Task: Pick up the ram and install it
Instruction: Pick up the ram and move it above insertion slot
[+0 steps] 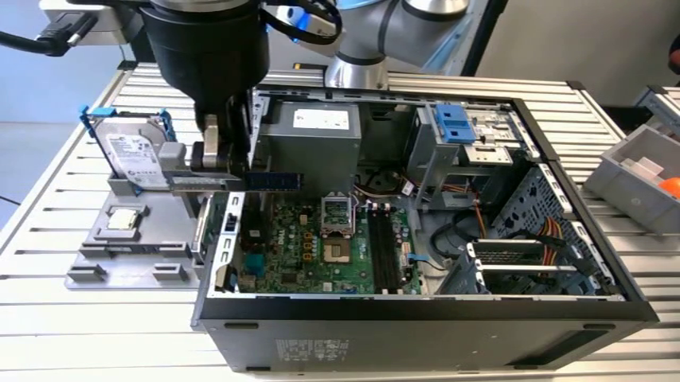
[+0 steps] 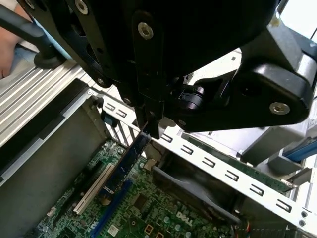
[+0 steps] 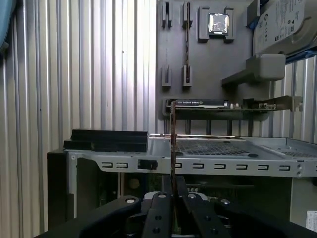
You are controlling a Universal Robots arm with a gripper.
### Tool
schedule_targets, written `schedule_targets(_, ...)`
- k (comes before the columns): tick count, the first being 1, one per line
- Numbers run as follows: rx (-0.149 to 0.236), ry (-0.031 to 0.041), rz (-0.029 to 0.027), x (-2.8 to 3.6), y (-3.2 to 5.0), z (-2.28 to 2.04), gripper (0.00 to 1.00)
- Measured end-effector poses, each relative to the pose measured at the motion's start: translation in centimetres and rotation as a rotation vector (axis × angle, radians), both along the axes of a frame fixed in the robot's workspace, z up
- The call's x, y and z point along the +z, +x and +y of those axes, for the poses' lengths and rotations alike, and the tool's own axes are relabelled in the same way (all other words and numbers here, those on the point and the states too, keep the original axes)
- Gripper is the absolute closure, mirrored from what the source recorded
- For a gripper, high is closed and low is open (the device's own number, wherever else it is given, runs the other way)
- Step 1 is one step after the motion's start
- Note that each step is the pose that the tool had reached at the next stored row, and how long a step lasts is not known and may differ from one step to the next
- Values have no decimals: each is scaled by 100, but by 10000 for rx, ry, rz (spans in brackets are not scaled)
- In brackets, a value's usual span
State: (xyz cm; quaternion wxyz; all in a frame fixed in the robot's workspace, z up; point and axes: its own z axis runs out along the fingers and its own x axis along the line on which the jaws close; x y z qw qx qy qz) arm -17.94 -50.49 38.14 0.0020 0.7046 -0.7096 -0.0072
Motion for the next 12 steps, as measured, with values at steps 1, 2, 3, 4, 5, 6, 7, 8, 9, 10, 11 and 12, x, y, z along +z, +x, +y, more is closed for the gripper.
schedule_targets(1, 0, 0, 0, 0, 21, 0, 100)
schedule_targets(2, 2, 0, 0, 0, 43, 0, 100)
schedule_targets(3, 1, 0, 1, 0, 65, 0, 100)
schedule_targets(4, 1, 1, 1, 0, 88, 0, 100)
schedule_targets(5, 1, 1, 2, 0, 111, 0, 100)
schedule_targets(6, 2, 0, 3, 0, 136, 0, 100)
schedule_targets(7, 1, 1, 3, 0, 159, 0, 100)
schedule_targets(8, 1, 0, 4, 0, 183, 0, 100)
schedule_targets(9, 2, 1, 4, 0, 208, 0, 100)
schedule_targets(10, 2, 0, 6, 0, 233, 0, 100)
schedule_targets(11, 1, 0, 6, 0, 257, 0, 100)
schedule_targets(12, 2, 1, 7, 0, 282, 0, 100)
